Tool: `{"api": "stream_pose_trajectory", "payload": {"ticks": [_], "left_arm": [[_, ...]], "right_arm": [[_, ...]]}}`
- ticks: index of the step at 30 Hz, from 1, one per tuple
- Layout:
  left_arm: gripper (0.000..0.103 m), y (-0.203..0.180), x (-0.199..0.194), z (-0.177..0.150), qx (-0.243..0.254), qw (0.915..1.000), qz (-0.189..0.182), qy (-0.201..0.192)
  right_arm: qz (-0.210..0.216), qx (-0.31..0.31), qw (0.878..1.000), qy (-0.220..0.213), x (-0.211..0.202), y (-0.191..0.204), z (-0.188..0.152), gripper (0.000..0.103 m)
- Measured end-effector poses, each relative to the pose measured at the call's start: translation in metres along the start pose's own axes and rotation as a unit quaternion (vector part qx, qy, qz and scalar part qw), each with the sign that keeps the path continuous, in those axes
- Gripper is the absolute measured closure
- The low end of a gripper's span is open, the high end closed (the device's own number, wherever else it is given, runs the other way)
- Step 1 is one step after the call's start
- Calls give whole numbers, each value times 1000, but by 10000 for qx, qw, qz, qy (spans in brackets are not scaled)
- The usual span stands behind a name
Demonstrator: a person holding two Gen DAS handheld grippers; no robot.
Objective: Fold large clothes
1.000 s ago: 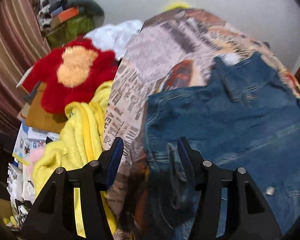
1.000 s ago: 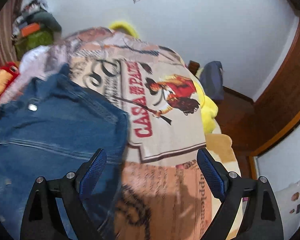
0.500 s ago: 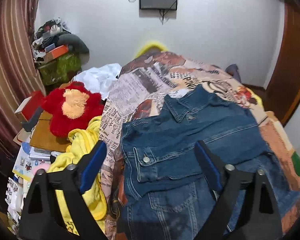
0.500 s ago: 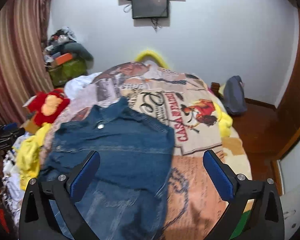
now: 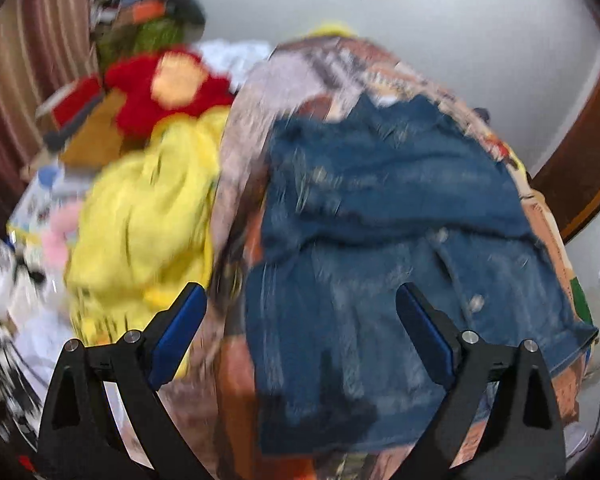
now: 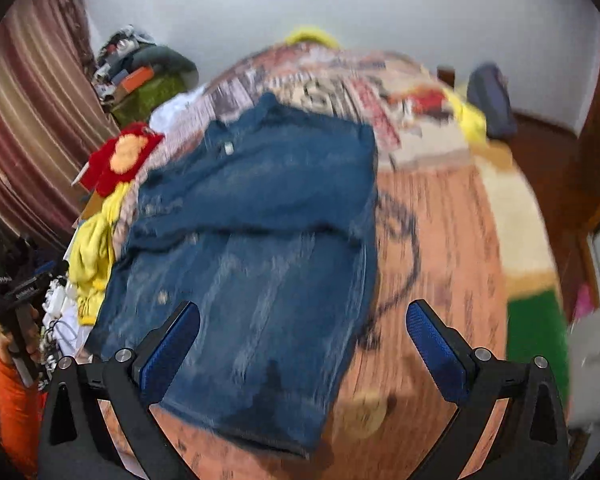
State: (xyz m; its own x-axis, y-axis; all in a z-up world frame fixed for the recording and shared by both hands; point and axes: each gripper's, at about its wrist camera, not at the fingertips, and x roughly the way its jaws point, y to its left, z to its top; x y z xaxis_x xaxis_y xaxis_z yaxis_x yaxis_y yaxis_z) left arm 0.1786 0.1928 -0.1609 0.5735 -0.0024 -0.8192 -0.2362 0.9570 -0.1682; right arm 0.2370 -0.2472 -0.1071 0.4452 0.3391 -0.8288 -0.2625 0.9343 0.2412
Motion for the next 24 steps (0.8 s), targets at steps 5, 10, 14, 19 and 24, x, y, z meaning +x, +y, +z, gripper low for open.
{"api": "stream_pose_trajectory", "payload": {"ticks": [5, 10, 14, 19, 24], "left_arm": [[7, 29, 27, -41, -702, 9954, -182, 631], [20, 28, 48, -73, -938, 9878, -502, 1135], [32, 22, 52, -90, -986, 9845, -713, 1262], [48, 17, 46, -94, -803, 9874, -756, 1137], [70, 13, 36, -87, -405, 9912, -586, 1118]], "right_arm": [[166, 259, 9990, 337, 17, -10, -34, 1], [443, 689, 9952, 542, 31, -18, -55, 6], [797, 946, 9898, 702, 41, -22, -61, 28], [849, 896, 9901, 662, 43, -17, -63, 55], [834, 790, 9913, 637, 47, -12, -60, 73]]}}
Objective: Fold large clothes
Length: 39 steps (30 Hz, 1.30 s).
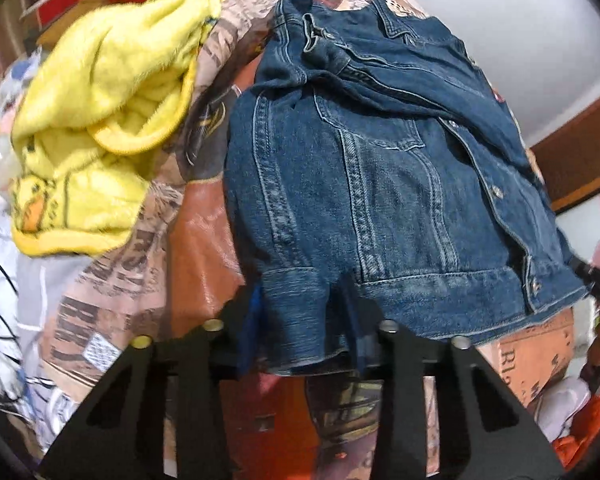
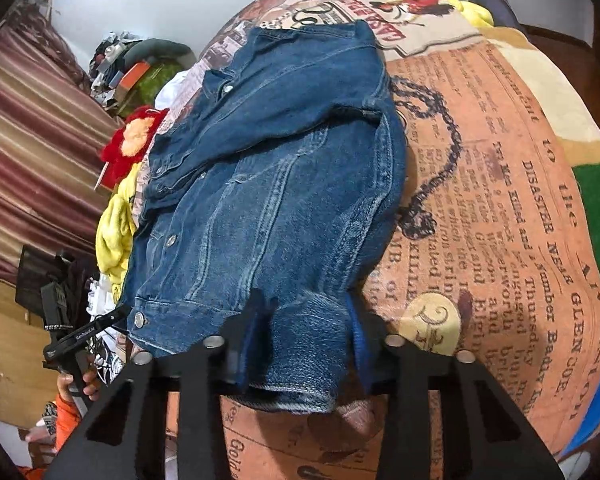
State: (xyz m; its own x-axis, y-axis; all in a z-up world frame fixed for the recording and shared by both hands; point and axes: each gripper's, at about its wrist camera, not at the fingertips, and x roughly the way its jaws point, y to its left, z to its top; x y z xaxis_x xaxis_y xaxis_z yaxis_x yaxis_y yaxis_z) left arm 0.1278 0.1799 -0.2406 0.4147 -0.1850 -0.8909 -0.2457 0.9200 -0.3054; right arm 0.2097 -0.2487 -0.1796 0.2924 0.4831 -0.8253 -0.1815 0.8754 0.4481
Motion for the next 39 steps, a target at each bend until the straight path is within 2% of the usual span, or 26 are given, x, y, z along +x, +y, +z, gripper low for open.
{"api": "stream_pose_trajectory", "payload": {"ticks": [6, 10, 16, 21, 26, 33, 39], "left_arm": [[80, 5, -9, 4, -76, 9998, -53, -190], [83, -3, -25, 22, -80, 9986, -136, -510], [84, -34, -61, 68, 349, 9916, -186, -1235], [85, -51, -82, 109, 635, 9840, -187, -1656], [86, -53, -89, 158, 546, 9788, -245, -1958], [86, -51, -70, 233, 301, 9759, -247, -2149], [86, -50, -16, 283, 155, 9807, 37, -1950]], "right_arm": [[-14, -388, 9991, -197, -4, 15, 8, 85], [48, -772, 9961, -423, -16, 33, 20, 87], [51, -1083, 9911, -778, -26, 53, 50, 89], [87, -1119, 9868, -1166, -39, 62, 86, 89], [105, -1071, 9831, -1480, -50, 67, 135, 90], [78, -894, 9810, -1721, -40, 69, 210, 90], [-297, -802, 9834, -1599, 15, 64, 268, 90]]}}
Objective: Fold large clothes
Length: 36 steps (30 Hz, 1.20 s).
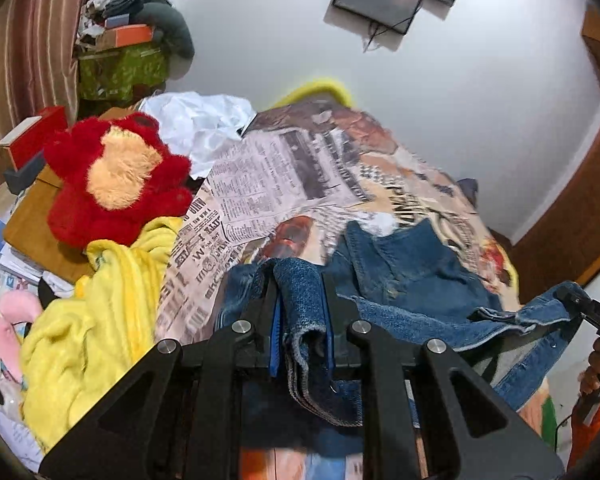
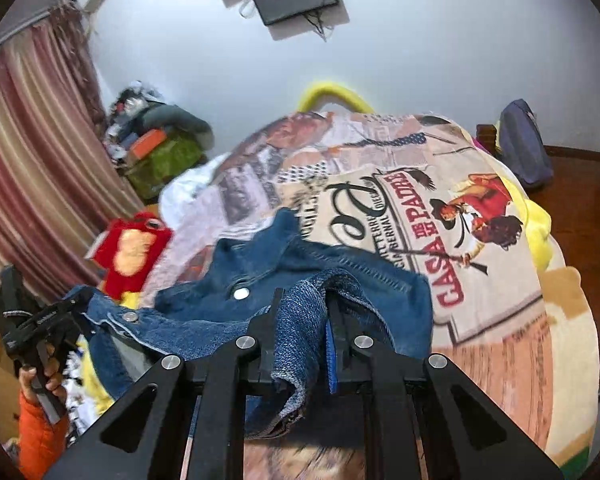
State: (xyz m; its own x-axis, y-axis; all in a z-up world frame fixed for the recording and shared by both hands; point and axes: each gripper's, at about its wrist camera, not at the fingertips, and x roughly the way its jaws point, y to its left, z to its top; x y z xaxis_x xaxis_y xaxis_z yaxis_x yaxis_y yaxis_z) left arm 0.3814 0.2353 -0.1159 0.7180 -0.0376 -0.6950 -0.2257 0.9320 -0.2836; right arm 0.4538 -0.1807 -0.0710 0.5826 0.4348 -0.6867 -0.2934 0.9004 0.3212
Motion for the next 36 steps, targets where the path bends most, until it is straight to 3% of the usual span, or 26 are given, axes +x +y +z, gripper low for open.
{"api": "stream_pose_trajectory", "payload": {"ticks": [3, 8, 12, 18, 23, 28, 29, 31, 32, 33, 34, 36], "left_arm": [[86, 5, 41, 1, 4, 9995, 248, 188], [85, 25, 118, -15, -260, 9950, 506, 825], [83, 33, 149, -30, -285, 9924, 544, 1068], [81, 11, 154, -40, 445, 9887, 1020, 1000], [81, 11, 151, -38, 500, 9870, 1090, 1073], [72, 9, 148, -35, 777, 9817, 1388, 1050], [70, 9, 149, -34, 828, 9798, 1489, 1046], [70, 12, 152, -34, 839, 9772, 1589, 1130], [70, 13, 151, -34, 775, 9781, 1534, 1172], [70, 14, 148, -33, 736, 9791, 1482, 1180], [70, 13, 142, -32, 729, 9802, 1434, 1154], [70, 10, 127, -28, 714, 9829, 1333, 1053]], "right_arm": [[-133, 60, 9997, 192, 37, -12, 5, 90], [-337, 63, 9966, 752, 105, -38, -4, 89], [-310, -89, 9940, 1041, 133, -56, -19, 89], [142, 22, 9935, 1132, 125, -70, -19, 89], [378, -3, 9937, 1052, 104, -65, -16, 88], [577, 91, 9926, 1067, 82, -68, -12, 88], [430, 52, 9938, 1022, 78, -69, -11, 88], [-674, -248, 9951, 685, 62, -72, -8, 88], [-1275, -371, 9901, 454, 50, -78, -6, 88], [-1541, -341, 9868, 348, 42, -86, -4, 88], [-1694, -152, 9848, 346, 31, -99, -2, 88], [-1516, 179, 9871, 481, 18, -116, -3, 88]]}}
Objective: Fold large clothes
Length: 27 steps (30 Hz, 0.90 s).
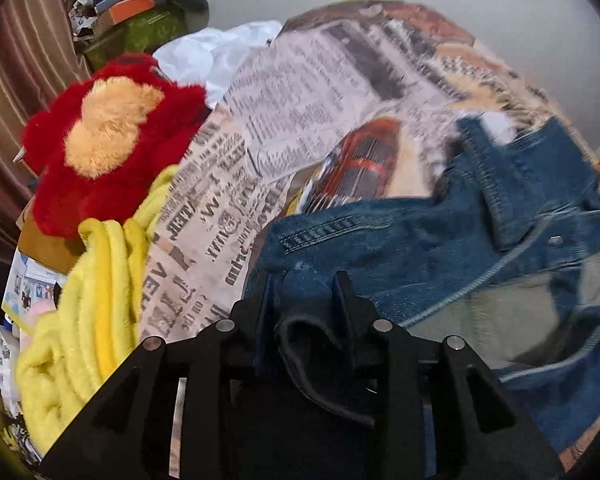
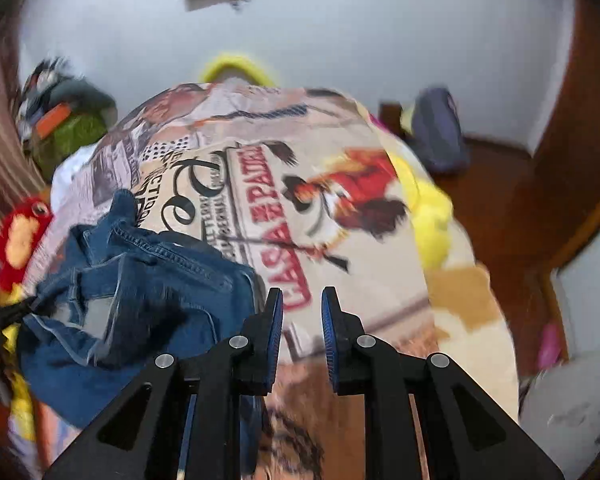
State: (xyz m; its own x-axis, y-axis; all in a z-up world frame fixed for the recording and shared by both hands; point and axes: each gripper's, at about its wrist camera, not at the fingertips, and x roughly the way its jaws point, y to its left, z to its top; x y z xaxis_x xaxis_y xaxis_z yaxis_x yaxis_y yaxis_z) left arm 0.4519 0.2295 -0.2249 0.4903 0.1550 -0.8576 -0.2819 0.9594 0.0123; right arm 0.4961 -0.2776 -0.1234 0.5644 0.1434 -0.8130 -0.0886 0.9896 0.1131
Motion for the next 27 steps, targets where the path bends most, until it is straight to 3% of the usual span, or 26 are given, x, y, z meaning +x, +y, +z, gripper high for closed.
{"api": "stream_pose_trajectory", "payload": {"ticks": [4, 6, 11, 14, 17, 23, 27], "left_arm": [[63, 12, -49, 8, -184, 9988, -207, -408], [52, 14, -70, 11, -156, 9980, -142, -596], [27, 6, -97, 0, 481, 9963, 39, -718], [19, -3, -91, -18, 800, 9956, 168, -462], [15, -11, -74, -38, 959, 9953, 61, -124], [15, -23, -26, -61, 1114, 9929, 180, 387], [7, -20, -4, -53, 995, 9940, 288, 347]], "right_arm": [[228, -27, 9993, 290, -9, -8, -14, 88], [227, -274, 9990, 273, -12, 4, -21, 88], [678, -704, 9947, 313, -12, 50, -39, 88], [765, -1074, 9909, 288, -11, 80, -49, 88], [765, -1584, 9837, 368, -4, 112, -61, 88], [833, -2239, 9685, 698, 20, 154, -83, 88], [652, -2595, 9605, 764, 44, 170, -86, 88]]}}
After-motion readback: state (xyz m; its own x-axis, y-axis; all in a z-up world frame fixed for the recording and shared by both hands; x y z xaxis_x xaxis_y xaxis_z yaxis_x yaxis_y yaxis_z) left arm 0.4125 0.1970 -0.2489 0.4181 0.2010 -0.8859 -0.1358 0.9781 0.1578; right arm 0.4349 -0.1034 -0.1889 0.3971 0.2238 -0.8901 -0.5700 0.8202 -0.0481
